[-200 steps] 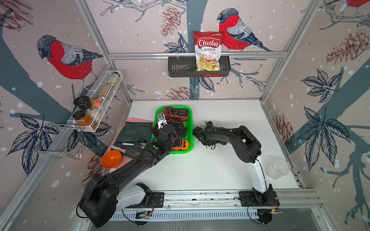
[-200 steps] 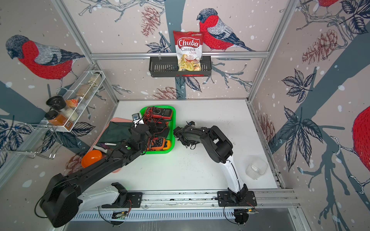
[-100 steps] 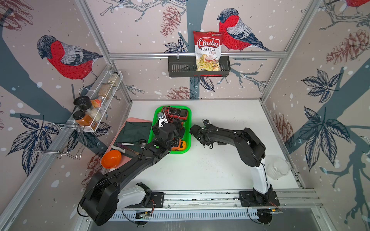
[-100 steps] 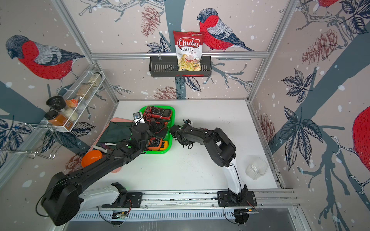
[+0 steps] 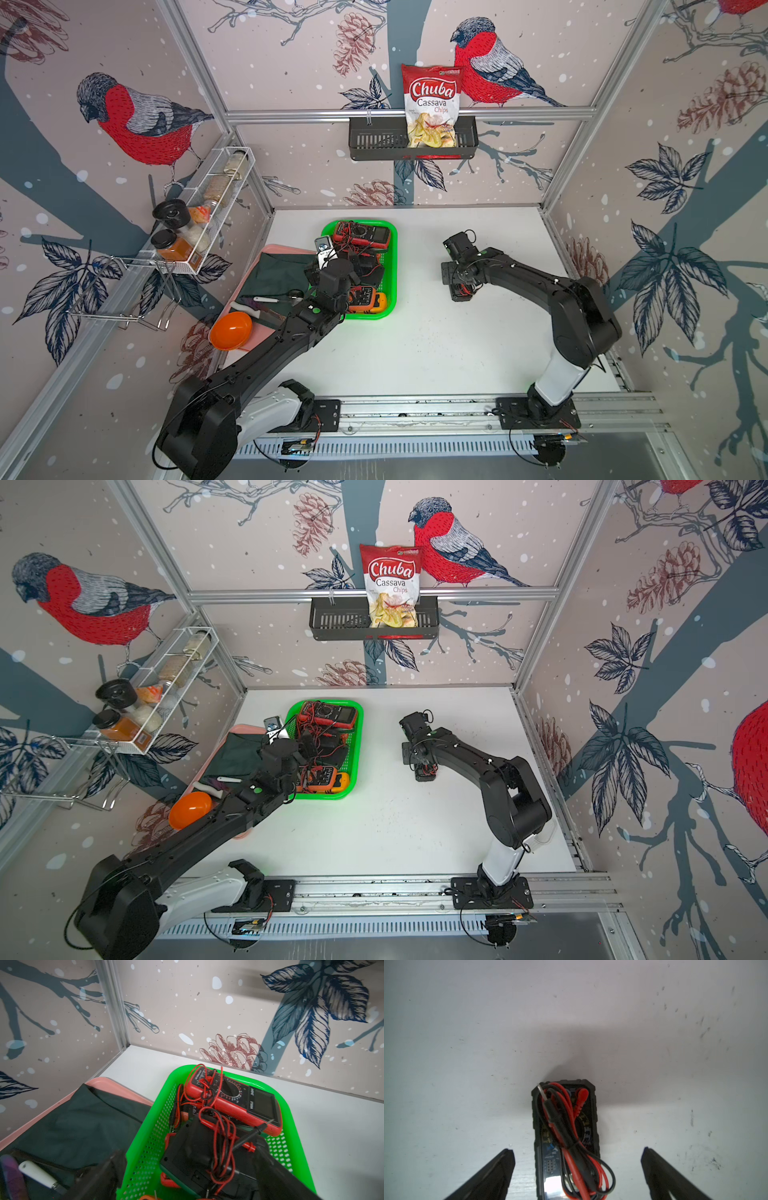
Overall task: Put the multimeter into the basket
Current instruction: Pick up the multimeter from the center of the board.
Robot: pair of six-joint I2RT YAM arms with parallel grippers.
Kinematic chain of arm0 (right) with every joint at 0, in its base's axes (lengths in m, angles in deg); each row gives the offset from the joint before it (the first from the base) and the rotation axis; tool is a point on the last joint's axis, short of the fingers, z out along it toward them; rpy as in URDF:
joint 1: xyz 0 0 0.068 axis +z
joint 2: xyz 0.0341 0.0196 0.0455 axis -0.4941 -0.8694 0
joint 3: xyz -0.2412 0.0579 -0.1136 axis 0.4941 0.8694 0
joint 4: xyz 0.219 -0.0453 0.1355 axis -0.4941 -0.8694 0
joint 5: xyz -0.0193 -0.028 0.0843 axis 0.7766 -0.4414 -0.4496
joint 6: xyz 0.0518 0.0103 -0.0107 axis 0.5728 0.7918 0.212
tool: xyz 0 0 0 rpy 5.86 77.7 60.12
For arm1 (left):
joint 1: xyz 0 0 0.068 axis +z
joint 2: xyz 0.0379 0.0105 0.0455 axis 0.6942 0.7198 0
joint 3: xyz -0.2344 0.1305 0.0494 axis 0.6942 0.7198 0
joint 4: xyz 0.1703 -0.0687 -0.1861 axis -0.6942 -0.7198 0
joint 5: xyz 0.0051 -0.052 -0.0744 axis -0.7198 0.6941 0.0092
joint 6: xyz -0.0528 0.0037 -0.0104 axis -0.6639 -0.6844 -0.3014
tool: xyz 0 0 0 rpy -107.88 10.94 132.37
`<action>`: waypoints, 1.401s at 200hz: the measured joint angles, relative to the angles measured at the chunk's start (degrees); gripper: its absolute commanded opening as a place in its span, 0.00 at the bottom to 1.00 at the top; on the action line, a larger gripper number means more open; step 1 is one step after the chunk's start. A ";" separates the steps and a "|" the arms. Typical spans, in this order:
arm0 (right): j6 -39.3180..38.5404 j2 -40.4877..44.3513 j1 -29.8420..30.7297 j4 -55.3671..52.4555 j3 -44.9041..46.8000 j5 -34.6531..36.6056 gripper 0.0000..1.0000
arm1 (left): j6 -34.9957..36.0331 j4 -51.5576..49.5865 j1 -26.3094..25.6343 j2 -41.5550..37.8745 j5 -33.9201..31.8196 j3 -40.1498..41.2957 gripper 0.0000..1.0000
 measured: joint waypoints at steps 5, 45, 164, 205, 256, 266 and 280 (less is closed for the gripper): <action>-0.55 0.00 -0.70 0.76 0.59 -1.18 1.00 | -0.20 0.02 0.83 -0.55 0.37 0.39 0.98; -4.00 -0.85 -4.90 5.79 3.02 -10.93 1.00 | -1.70 -0.37 8.90 -3.34 5.84 2.58 0.98; -8.33 -7.96 -2.95 7.76 1.49 -10.38 0.53 | -6.40 3.02 23.17 3.65 27.93 5.09 0.98; -11.21 -7.15 1.51 6.75 -1.53 -7.89 0.40 | -7.34 4.72 23.21 4.83 31.80 6.27 0.98; -15.87 -5.46 9.60 6.29 -11.08 -4.94 0.38 | -9.29 7.52 23.21 6.86 37.86 6.97 0.98; -16.98 -5.46 11.19 5.77 -13.03 -4.81 0.38 | -10.10 8.72 23.21 7.39 39.04 7.13 0.98; -18.43 -5.51 13.18 5.14 -15.74 -4.70 0.38 | -10.69 9.94 23.21 7.91 40.52 7.54 0.98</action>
